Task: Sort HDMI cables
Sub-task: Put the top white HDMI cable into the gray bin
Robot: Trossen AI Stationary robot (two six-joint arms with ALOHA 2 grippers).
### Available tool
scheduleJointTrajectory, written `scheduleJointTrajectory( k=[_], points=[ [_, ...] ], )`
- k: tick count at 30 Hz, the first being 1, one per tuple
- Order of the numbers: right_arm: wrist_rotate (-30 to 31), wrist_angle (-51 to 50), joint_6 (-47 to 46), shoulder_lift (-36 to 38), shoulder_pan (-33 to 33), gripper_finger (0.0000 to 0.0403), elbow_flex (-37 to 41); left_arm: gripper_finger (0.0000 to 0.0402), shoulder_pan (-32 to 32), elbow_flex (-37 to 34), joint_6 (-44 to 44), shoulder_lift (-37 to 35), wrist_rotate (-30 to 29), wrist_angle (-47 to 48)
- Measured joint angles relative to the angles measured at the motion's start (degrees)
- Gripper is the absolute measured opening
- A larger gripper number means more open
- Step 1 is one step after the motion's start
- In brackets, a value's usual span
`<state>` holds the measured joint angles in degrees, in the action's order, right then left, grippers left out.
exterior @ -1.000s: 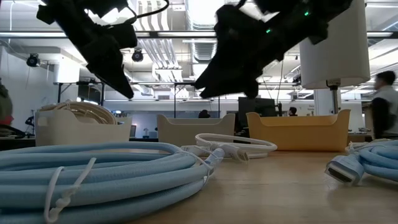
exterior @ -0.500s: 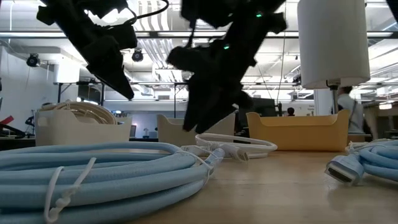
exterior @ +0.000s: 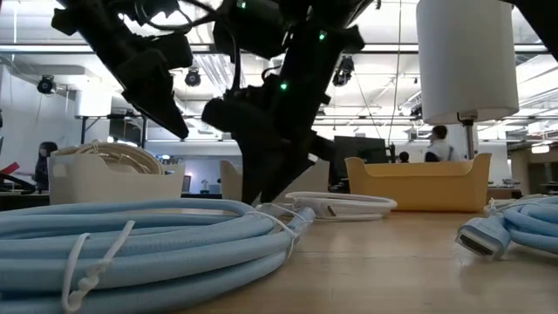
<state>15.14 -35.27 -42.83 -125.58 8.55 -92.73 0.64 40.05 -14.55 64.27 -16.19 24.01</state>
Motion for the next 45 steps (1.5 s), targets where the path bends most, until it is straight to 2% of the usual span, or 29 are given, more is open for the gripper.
scheduleJointTrajectory(
  k=[7, 12, 23, 27, 35, 42, 45],
  points=[
    [0.3, -8.7, -0.8, 2.3, 0.5, 0.0134, -5.0, 0.0165, 0.0, 0.0, 0.1, 0.0, 0.0, 0.0],
    [2.2, -16.5, -5.9, 2.2, 0.5, 0.0138, -6.0, 0.0165, 0.0, 0.0, 0.1, 0.0, 0.0, 0.0],
    [-4.8, -10.2, -7.6, 1.7, 0.1, 0.0140, 0.0, 0.0165, 0.0, 0.0, 0.3, 0.0, 0.0, 0.0],
    [-5.0, -8.9, -6.8, 1.8, 0.0, 0.0141, 1.1, 0.0165, 0.0, 0.0, 0.1, 0.0, 0.0, 0.0],
    [-8.8, -9.2, 6.3, 1.8, 0.5, 0.0142, 1.4, 0.0165, 0.0, 0.0, -0.1, 0.0, 0.0, 0.0],
    [-9.0, -8.7, 8.1, 1.7, 0.0, 0.0145, 1.7, 0.0165, 0.0, 0.0, -0.2, 0.0, 0.0, 0.0],
    [-13.2, -6.9, 6.6, 1.7, -0.6, 0.0129, 2.1, 0.0165, 0.0, 0.0, -0.2, 0.0, 0.0, 0.0]
  ],
)
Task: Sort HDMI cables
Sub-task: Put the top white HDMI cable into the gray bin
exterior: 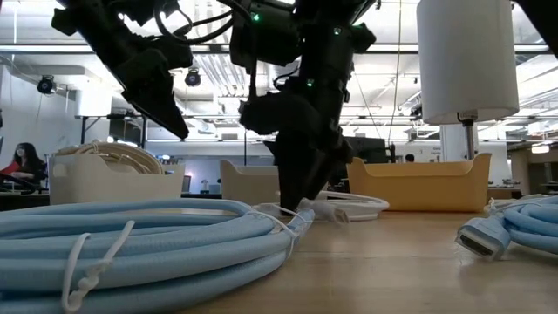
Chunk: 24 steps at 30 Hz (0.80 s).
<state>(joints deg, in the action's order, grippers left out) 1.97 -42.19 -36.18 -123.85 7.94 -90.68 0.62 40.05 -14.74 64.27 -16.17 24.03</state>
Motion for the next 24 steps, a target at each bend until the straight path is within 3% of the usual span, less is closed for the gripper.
scheduleJointTrajectory(
  k=[10, 24],
  points=[
    [-2.1, 2.5, 3.2, 0.0, -0.1, 0.0050, -0.6, 0.0165, 0.0, 0.0, -0.1, 0.0, 0.0, 0.0],
    [-0.6, -3.0, 15.8, 1.0, -0.1, 0.0055, -13.3, 0.0165, 0.0, 0.0, -0.1, 0.0, 0.1, 0.0]
  ],
)
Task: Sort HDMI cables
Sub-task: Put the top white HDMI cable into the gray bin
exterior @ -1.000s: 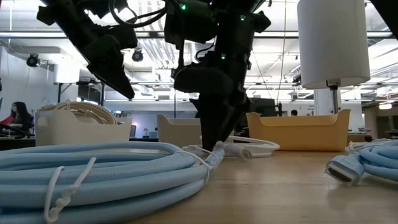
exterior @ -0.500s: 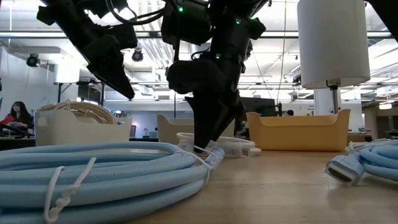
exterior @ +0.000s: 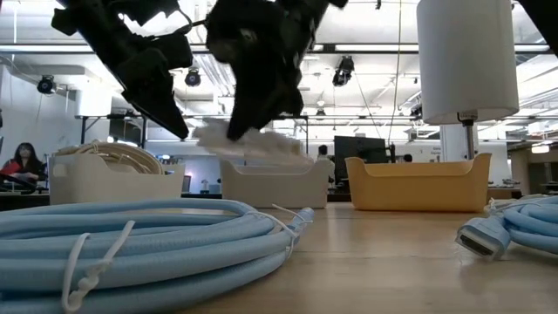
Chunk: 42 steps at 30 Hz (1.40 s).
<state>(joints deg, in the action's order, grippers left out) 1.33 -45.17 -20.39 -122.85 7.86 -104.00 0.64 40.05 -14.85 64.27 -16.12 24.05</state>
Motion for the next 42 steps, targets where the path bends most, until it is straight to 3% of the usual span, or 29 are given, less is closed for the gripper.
scheduleJointTrajectory(
  k=[6, 10, 17, 23, 33, 42],
  points=[
    [12.0, -15.3, 2.3, 0.1, -0.1, 0.0056, -6.5, 0.0165, 0.0, 0.0, -0.2, 0.0, 1.9, 0.0],
    [20.0, -17.7, 6.9, 0.1, -1.6, 0.0056, -9.2, 0.0165, 0.0, 0.0, 0.8, 0.0, 1.9, 0.0],
    [20.3, -9.4, 11.8, -0.1, -9.4, 0.0056, -7.9, 0.0165, 0.0, 0.0, 1.1, 0.0, 1.9, 0.0],
    [17.1, -0.6, 13.5, -1.0, -15.2, 0.0056, -2.1, 0.0165, 0.0, 0.0, 1.1, 0.0, 1.9, 0.2],
    [16.9, 11.9, 14.8, -1.0, -17.8, 0.0060, 7.3, 0.0165, 0.0, 0.0, 1.1, 0.0, 1.7, 0.5],
    [17.2, 15.5, 16.6, -1.0, -18.6, 0.0104, 11.8, 0.0165, 0.0, 0.0, 1.1, 0.0, 1.7, 0.5]
  ],
)
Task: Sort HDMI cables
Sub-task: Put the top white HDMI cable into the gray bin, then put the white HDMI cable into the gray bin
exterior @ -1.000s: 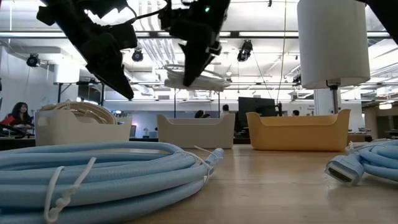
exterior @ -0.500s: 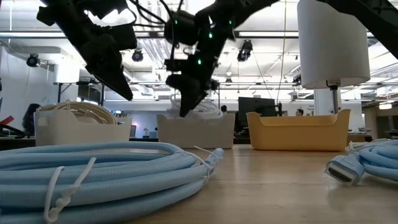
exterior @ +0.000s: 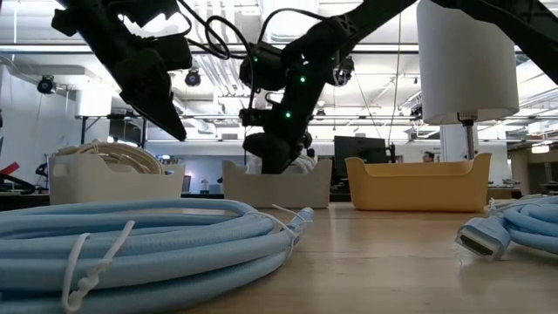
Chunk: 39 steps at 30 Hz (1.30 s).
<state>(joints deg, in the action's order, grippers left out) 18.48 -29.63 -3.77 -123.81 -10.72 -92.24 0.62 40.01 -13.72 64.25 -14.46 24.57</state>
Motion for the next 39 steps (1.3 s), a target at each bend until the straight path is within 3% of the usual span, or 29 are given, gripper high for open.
scheduleJointTrajectory(
  k=[9, 16, 24, 30, 39],
  points=[
    [0.1, -0.2, 0.4, 0.1, 0.3, 0.0148, -1.7, 0.0165, 0.0, 0.0, 0.0, 0.0, -0.1, -0.1],
    [-0.4, -4.7, 0.8, 0.6, 2.7, 0.0154, -8.1, 0.0165, 0.2, 0.0, -0.3, -0.1, 0.7, -0.3],
    [-0.5, -12.3, 0.8, 0.8, 7.2, 0.0137, -13.3, 0.0151, 2.9, 0.0, -1.1, -0.1, 9.6, -0.2],
    [-0.6, -12.9, -0.1, 1.8, 10.5, 0.0126, -12.3, 0.0132, 9.6, 0.0, -3.9, -0.1, 12.9, -0.2],
    [-3.4, -11.0, -1.6, 5.8, 14.8, 0.0109, -6.5, 0.0127, 25.3, 0.0, -3.2, 0.0, 13.4, 0.0]
  ],
)
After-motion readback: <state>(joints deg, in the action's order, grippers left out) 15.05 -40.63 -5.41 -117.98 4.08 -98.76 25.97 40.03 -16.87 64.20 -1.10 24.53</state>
